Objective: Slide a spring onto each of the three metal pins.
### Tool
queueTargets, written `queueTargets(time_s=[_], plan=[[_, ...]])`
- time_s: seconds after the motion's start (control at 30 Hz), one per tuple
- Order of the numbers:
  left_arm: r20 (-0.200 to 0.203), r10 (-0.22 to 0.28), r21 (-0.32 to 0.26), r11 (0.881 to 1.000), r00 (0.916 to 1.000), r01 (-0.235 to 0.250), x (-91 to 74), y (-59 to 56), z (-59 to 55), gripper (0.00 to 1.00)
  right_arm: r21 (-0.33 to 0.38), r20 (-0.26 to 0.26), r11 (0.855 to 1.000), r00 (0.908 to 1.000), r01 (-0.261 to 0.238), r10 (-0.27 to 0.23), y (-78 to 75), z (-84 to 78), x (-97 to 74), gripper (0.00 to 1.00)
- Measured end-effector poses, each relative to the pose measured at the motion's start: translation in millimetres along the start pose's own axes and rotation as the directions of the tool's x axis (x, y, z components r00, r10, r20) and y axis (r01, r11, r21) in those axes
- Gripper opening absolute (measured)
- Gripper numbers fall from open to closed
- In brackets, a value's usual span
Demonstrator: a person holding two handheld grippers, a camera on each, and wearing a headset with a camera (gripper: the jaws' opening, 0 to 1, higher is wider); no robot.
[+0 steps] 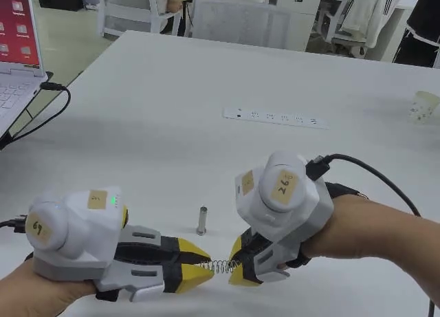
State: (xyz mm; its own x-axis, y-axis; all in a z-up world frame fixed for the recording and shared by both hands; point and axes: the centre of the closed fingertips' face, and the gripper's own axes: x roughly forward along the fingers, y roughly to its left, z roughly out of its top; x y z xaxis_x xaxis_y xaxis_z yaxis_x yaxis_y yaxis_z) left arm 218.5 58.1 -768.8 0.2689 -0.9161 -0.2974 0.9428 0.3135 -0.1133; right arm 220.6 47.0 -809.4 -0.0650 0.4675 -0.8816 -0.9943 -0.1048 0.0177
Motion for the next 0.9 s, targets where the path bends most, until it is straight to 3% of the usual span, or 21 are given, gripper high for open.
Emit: queueTargets(time_s=[0.33, 0.9], plan=[[0.035, -0.009, -0.013, 1.000, 0.9994, 0.010, -0.5, -1.0, 8.4, 0.01, 0.005, 0.002, 1.000, 1.0000, -0.002, 0.002, 0.4, -0.8, 0.2, 0.09], [0.010, 0.011, 0.007, 1.000, 0.9999, -0.011, -0.2, 1.5, 2.9, 0.02, 0.000, 0.027, 1.000, 0.9993, 0.027, -0.027, -2.1, 7.8, -11.3, 0.09]])
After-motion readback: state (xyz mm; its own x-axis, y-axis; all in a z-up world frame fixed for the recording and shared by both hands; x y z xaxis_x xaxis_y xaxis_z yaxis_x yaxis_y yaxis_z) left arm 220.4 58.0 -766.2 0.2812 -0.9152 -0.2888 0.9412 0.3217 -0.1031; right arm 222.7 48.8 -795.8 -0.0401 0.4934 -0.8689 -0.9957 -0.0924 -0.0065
